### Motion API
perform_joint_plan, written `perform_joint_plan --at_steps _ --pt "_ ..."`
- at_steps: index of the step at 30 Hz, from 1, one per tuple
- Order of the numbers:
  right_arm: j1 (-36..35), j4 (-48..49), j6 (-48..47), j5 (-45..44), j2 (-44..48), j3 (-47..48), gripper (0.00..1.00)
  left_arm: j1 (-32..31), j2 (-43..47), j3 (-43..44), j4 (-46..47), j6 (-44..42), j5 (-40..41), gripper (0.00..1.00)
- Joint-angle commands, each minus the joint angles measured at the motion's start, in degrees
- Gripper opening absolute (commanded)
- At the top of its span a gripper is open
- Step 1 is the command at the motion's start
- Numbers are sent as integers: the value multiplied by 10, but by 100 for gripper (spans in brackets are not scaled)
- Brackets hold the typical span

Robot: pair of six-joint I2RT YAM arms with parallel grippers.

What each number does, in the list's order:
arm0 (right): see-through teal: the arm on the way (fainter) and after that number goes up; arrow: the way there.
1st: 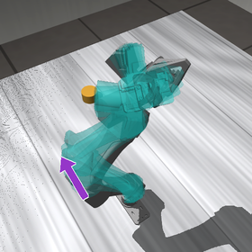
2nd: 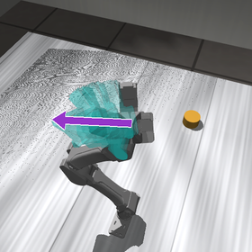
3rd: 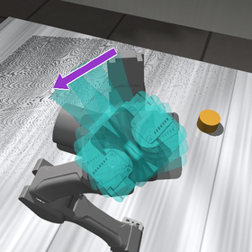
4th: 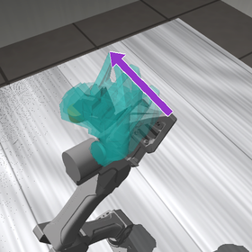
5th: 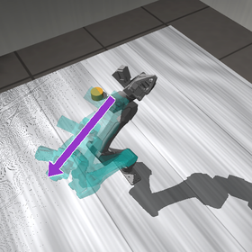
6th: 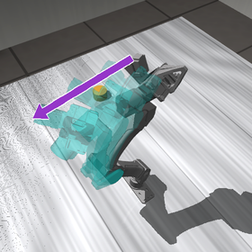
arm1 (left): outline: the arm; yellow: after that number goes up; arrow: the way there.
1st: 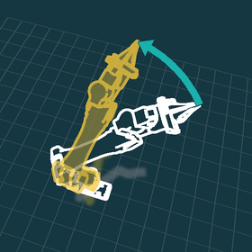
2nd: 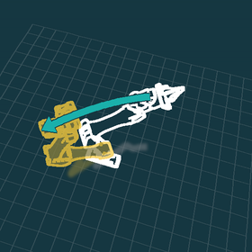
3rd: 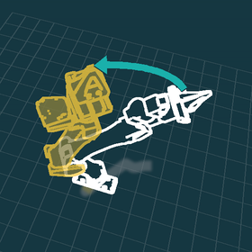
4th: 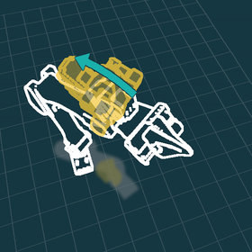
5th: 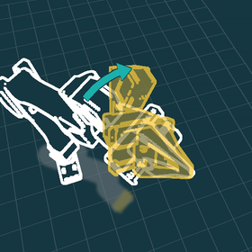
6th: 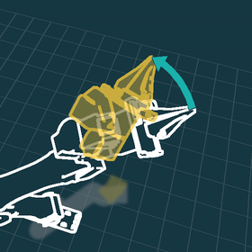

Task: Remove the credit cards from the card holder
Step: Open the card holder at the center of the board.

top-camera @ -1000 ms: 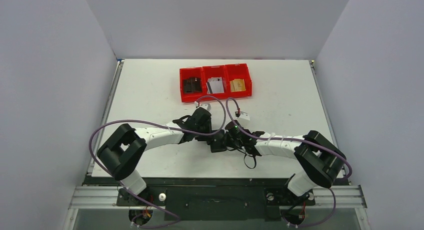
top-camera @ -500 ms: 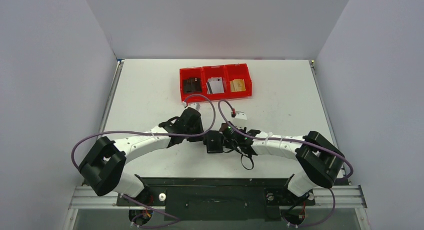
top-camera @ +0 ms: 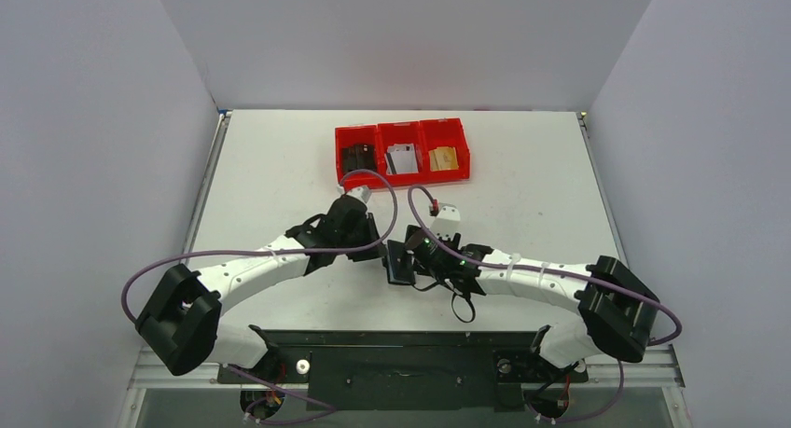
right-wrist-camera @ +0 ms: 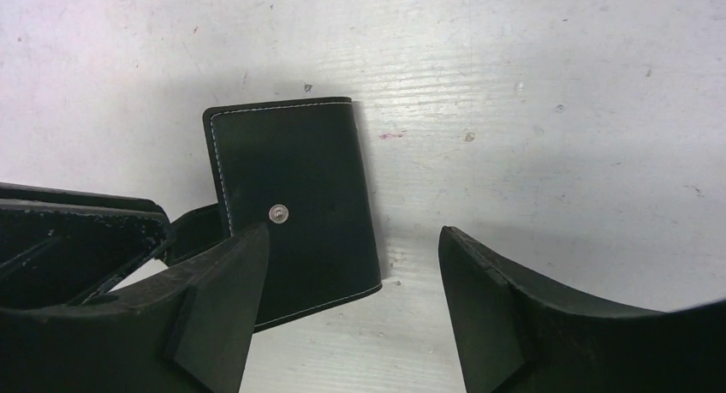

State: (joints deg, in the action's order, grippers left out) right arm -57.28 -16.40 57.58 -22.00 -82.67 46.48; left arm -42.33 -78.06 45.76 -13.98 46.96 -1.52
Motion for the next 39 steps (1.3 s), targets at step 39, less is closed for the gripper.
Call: perform_joint_plan --at_steps 39 --pt "74 77 15 83 42 -55 60 43 15 30 -155 -16 158 0"
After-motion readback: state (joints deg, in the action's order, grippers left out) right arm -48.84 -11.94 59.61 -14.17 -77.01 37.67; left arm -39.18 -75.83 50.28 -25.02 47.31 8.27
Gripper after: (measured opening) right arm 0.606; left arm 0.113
